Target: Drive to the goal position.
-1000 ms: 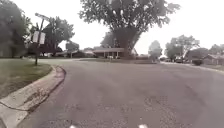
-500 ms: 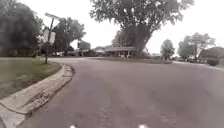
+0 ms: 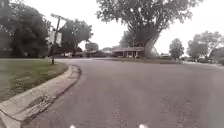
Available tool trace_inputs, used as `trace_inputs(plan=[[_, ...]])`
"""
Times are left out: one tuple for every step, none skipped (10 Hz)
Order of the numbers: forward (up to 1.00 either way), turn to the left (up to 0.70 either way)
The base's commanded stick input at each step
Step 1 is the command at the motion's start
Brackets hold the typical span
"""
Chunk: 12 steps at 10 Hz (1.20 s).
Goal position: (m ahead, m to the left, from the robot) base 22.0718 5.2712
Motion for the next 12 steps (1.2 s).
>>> trace_inputs(plan=[[0.5,0.0],[0.5,0.0],[0.5,0.0],[0.5,0.0],[0.5,0.0],[0.5,0.0],[0.5,0.0],[0.5,0.0],[0.5,0.0],[0.5,0.0],[0.5,0.0],[0.5,0.11]])
